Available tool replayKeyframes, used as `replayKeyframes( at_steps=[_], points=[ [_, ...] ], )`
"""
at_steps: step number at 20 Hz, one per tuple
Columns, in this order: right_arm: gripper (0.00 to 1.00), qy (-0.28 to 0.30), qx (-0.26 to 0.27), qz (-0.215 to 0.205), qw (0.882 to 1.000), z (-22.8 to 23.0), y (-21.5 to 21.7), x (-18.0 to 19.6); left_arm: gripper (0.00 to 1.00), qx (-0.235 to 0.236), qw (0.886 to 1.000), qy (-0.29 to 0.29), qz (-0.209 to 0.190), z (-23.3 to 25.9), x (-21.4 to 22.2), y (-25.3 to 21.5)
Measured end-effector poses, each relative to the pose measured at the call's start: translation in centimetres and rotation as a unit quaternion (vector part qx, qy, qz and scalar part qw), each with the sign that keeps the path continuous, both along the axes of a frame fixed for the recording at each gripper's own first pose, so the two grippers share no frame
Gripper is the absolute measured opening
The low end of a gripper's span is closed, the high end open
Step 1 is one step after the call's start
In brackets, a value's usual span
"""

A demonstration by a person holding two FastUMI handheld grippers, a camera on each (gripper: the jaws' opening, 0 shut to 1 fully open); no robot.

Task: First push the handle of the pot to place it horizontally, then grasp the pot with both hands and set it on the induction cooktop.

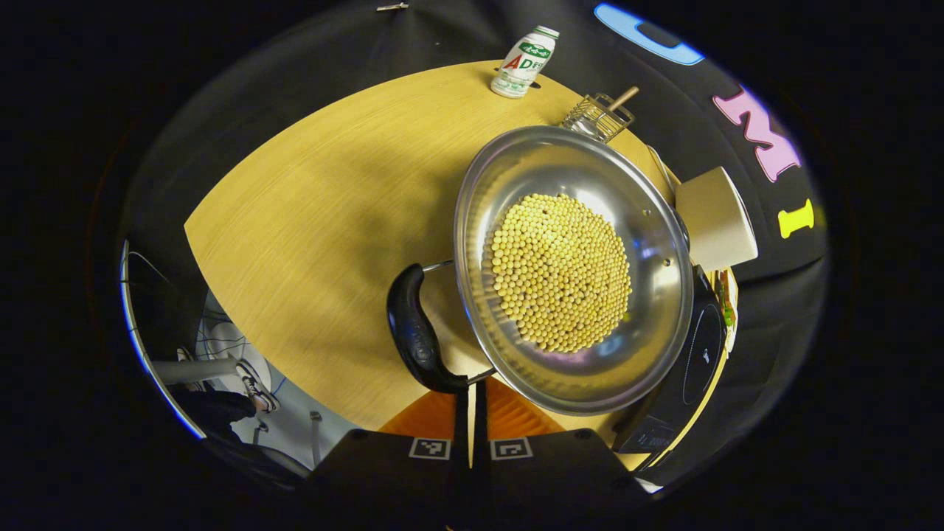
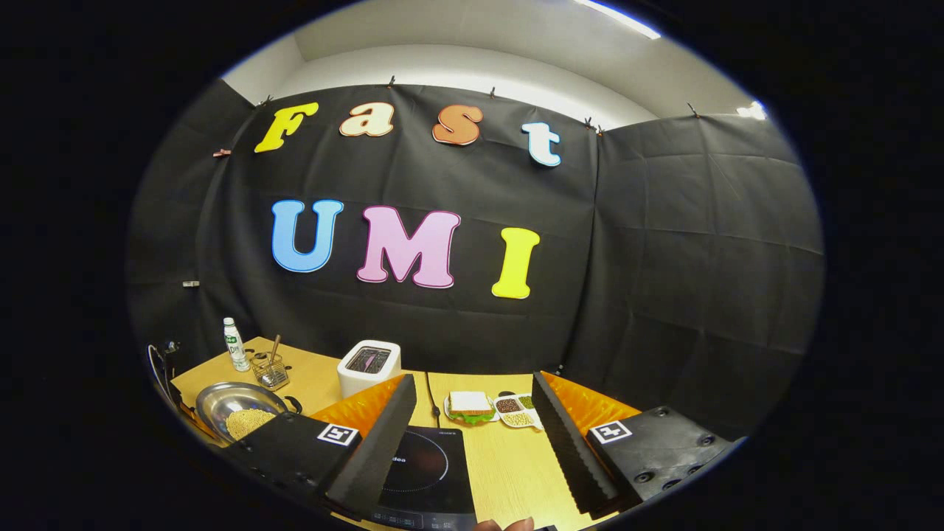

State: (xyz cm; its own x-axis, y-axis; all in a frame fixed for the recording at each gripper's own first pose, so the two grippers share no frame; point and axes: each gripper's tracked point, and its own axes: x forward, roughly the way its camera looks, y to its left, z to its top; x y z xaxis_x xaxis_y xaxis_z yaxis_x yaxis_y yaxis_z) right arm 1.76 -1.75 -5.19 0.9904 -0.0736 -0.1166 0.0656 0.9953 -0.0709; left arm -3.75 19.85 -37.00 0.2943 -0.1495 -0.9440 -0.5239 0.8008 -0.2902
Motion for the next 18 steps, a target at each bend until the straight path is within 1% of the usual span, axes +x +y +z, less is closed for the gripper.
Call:
replayKeyframes(
  at_steps=[5, 9, 12, 15, 18],
  points=[
    [0.98, 0.012, -0.004, 0.001, 1.000, -0.9, 0.3, 0.3, 0.05, 0.024, 1.000, 0.005, 0.014, 0.2, 1.4, 3.5],
    [0.98, 0.021, -0.014, -0.001, 1.000, -1.4, 0.1, 0.1, 0.05, 0.039, 0.999, 0.003, 0.014, -0.2, 2.7, 6.3],
    [0.98, 0.033, -0.020, 0.000, 0.999, -2.0, 0.3, -0.1, 0.05, 0.058, 0.998, -0.005, 0.003, -0.1, 4.2, 8.2],
    [0.98, 0.042, -0.026, 0.001, 0.999, -2.5, 0.3, -0.4, 0.05, 0.080, 0.996, -0.015, -0.026, -0.4, 6.1, 9.8],
    [0.98, 0.049, -0.020, 0.001, 0.999, -2.7, 0.6, -0.5, 0.05, 0.101, 0.993, -0.020, -0.050, -0.5, 8.2, 10.9]
  ],
)
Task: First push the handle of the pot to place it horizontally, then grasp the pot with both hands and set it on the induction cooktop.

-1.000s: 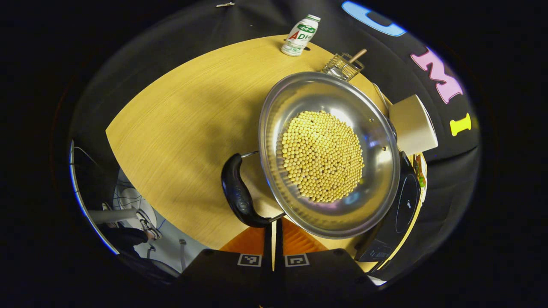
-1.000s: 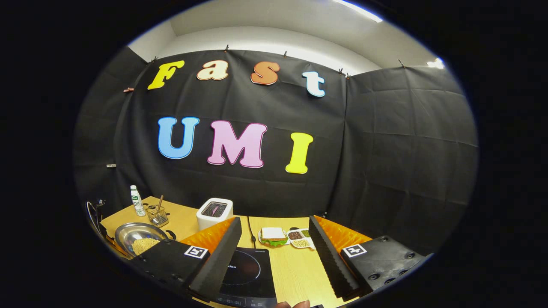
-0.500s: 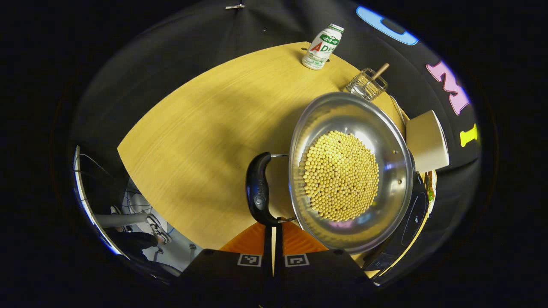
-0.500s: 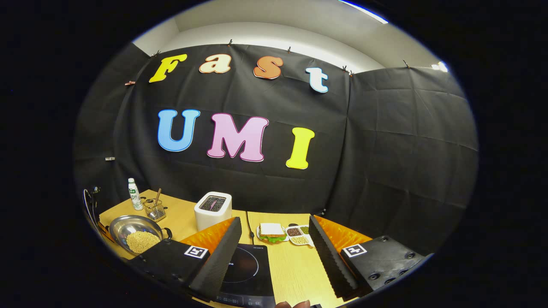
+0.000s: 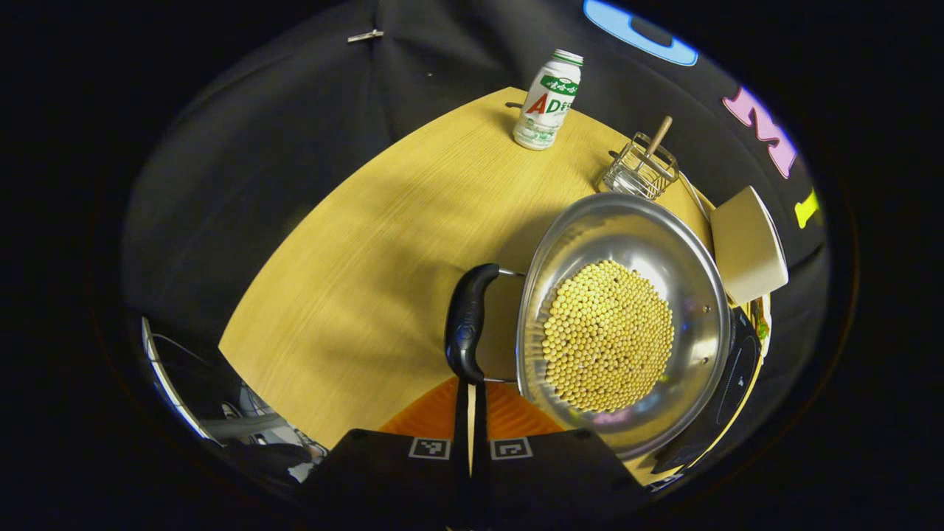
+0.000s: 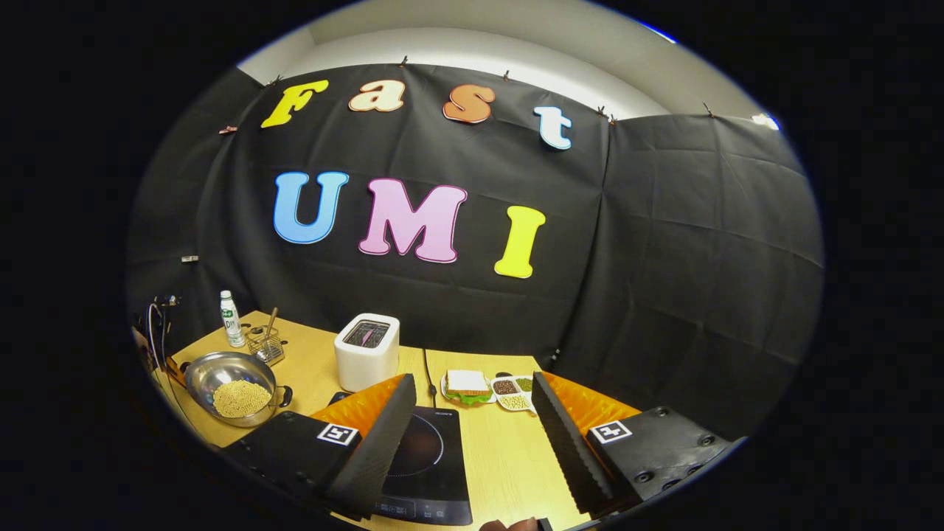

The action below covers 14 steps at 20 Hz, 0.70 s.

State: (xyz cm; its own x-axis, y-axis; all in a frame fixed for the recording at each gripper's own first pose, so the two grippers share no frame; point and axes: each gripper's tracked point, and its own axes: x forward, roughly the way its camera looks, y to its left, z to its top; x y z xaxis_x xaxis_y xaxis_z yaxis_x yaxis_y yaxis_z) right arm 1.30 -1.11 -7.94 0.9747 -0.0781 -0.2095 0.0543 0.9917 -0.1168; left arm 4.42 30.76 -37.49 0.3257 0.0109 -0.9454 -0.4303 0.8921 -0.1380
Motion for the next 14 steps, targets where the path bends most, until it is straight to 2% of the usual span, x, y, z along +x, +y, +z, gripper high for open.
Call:
replayKeyframes(
  at_steps=[10, 14],
  points=[
    [0.98, 0.028, 0.005, 0.016, 0.999, -2.1, 1.8, 0.2, 0.05, 0.071, 0.993, -0.027, -0.090, -0.4, 5.2, 2.8],
    [0.96, 0.037, 0.000, 0.027, 0.999, -2.9, 2.6, 0.5, 0.05, 0.068, 0.993, -0.037, -0.085, -0.7, 7.0, 3.5]
  ],
)
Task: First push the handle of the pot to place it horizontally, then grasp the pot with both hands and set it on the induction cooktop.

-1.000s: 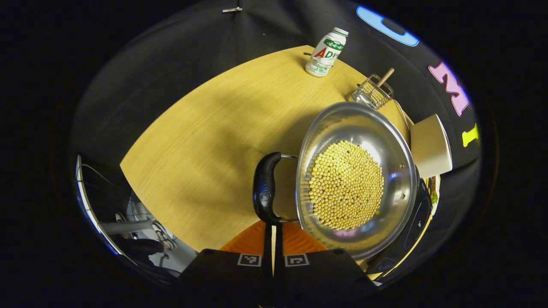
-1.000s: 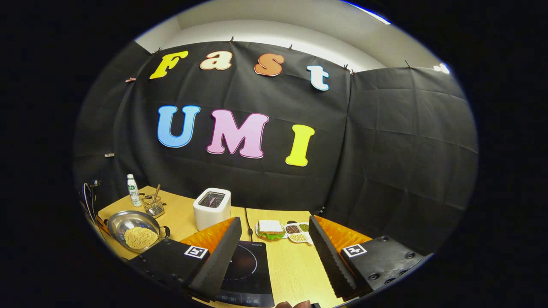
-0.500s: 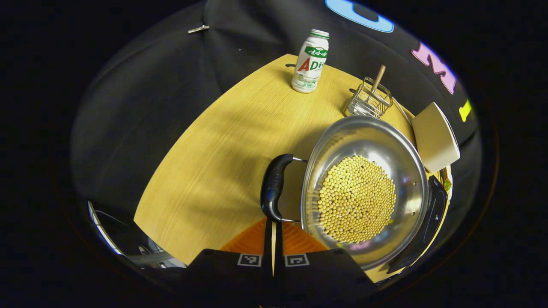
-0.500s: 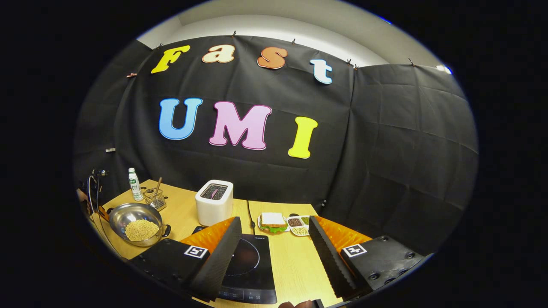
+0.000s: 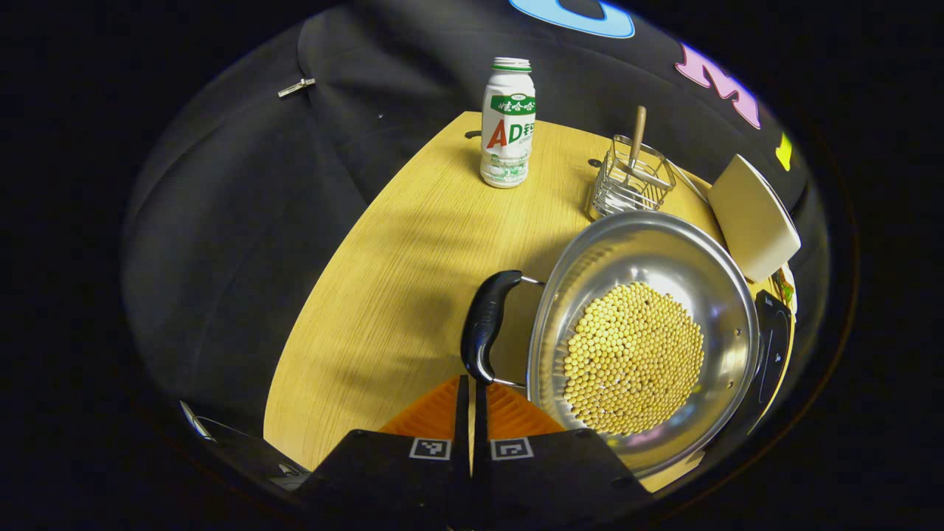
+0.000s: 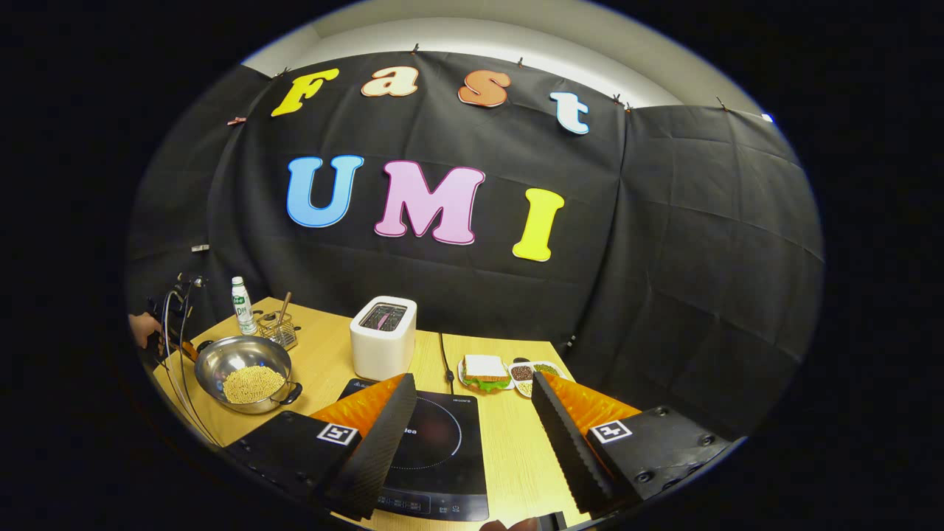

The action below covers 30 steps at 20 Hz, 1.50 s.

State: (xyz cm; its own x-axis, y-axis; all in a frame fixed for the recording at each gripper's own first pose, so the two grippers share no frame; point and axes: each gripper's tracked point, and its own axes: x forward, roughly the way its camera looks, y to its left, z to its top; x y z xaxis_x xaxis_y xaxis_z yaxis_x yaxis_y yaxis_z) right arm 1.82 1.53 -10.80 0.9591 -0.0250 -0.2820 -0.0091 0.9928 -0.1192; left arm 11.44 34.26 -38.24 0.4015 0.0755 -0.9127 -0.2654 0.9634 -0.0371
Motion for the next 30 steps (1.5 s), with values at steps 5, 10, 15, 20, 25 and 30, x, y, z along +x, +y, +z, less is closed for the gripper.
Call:
replayKeyframes(
  at_steps=[5, 10, 15, 20, 25, 30],
  points=[
    [0.98, 0.005, 0.005, 0.020, 1.000, -0.5, 2.0, 0.7, 0.05, -0.018, 1.000, -0.019, -0.006, 0.5, -0.2, 0.0],
    [0.98, 0.037, 0.080, 0.097, 0.991, -2.1, 9.3, 2.0, 0.05, 0.026, 0.997, -0.072, 0.009, 3.8, -0.7, 2.7],
    [0.98, 0.095, 0.146, 0.138, 0.975, -5.7, 16.4, 3.8, 0.42, -0.026, 0.989, -0.137, -0.055, 6.4, 0.1, 0.1],
    [0.98, 0.152, 0.173, 0.153, 0.961, -10.2, 22.2, 5.7, 0.95, -0.040, 0.984, -0.150, -0.087, 6.1, 2.2, -1.6],
    [0.99, 0.208, 0.182, 0.146, 0.950, -14.8, 26.7, 7.1, 0.95, -0.019, 0.987, -0.119, -0.107, 3.5, 4.8, -1.2],
    [0.99, 0.269, 0.162, 0.124, 0.941, -20.5, 28.7, 7.8, 0.93, -0.027, 0.987, -0.107, -0.120, 2.1, 6.1, -2.1]
  ],
)
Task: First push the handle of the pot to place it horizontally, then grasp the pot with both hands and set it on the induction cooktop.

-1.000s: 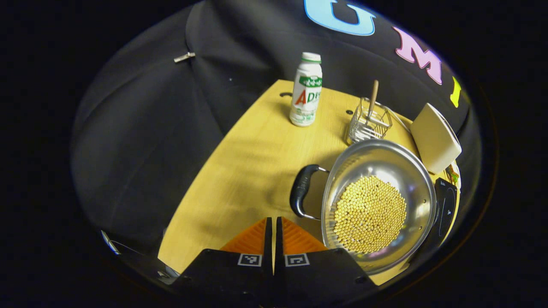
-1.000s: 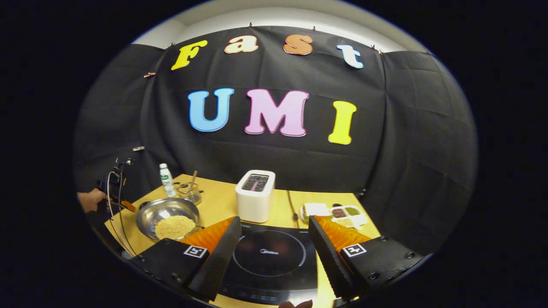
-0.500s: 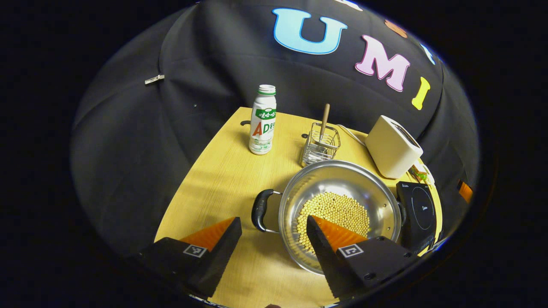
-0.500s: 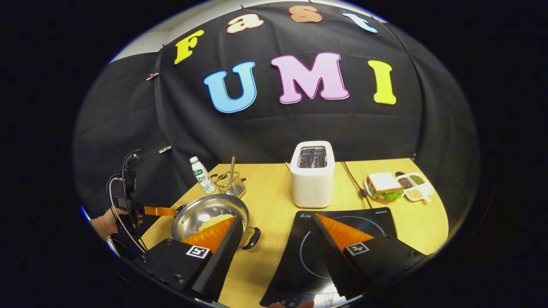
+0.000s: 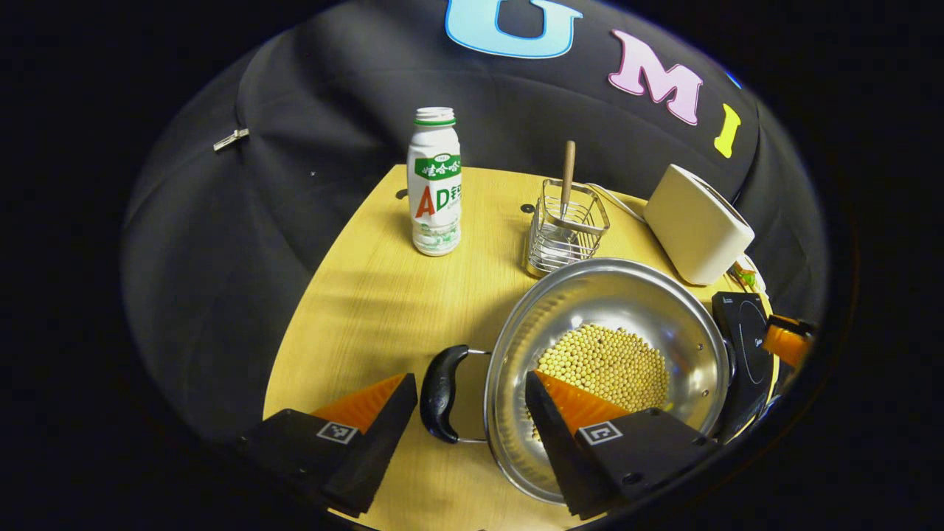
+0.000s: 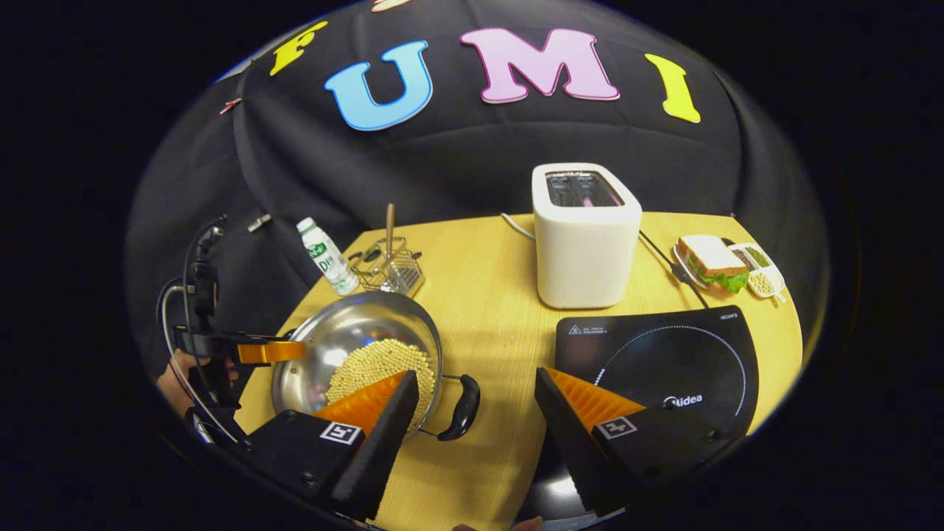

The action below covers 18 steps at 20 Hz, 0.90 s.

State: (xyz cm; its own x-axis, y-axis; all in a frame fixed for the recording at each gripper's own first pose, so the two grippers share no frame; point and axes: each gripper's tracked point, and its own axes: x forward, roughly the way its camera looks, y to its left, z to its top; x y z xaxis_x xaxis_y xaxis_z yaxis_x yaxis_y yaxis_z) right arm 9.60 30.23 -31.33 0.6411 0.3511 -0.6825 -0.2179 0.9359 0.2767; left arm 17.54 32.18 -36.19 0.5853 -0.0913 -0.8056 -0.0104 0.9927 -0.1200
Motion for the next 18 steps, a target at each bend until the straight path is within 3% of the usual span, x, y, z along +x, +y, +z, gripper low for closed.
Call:
replayKeyframes(
  at_steps=[7, 13, 15, 16, 17, 18],
  points=[
    [0.99, 0.054, -0.017, 0.005, 0.998, -4.7, 2.8, 0.1, 0.86, -0.003, 1.000, 0.016, 0.005, -1.6, 0.5, 0.0],
    [0.91, 0.088, -0.028, -0.001, 0.996, -8.1, 3.6, 0.5, 0.74, -0.002, 1.000, 0.016, 0.020, -2.0, 0.6, 0.5],
    [0.76, 0.094, -0.029, -0.001, 0.995, -8.5, 3.8, 0.4, 0.73, 0.001, 1.000, 0.020, 0.024, -2.1, 0.4, 0.5],
    [0.64, 0.097, -0.030, -0.008, 0.995, -8.8, 3.9, 0.7, 0.74, 0.001, 0.999, 0.018, 0.030, -2.1, 0.5, 0.5],
    [0.64, 0.102, -0.033, -0.012, 0.994, -8.7, 3.9, 0.7, 0.72, 0.004, 0.999, 0.022, 0.031, -2.1, 0.4, 0.5],
    [0.56, 0.107, -0.035, -0.011, 0.994, -8.7, 3.8, 0.6, 0.71, 0.006, 0.999, 0.021, 0.025, -2.0, 0.2, 0.5]
  ],
)
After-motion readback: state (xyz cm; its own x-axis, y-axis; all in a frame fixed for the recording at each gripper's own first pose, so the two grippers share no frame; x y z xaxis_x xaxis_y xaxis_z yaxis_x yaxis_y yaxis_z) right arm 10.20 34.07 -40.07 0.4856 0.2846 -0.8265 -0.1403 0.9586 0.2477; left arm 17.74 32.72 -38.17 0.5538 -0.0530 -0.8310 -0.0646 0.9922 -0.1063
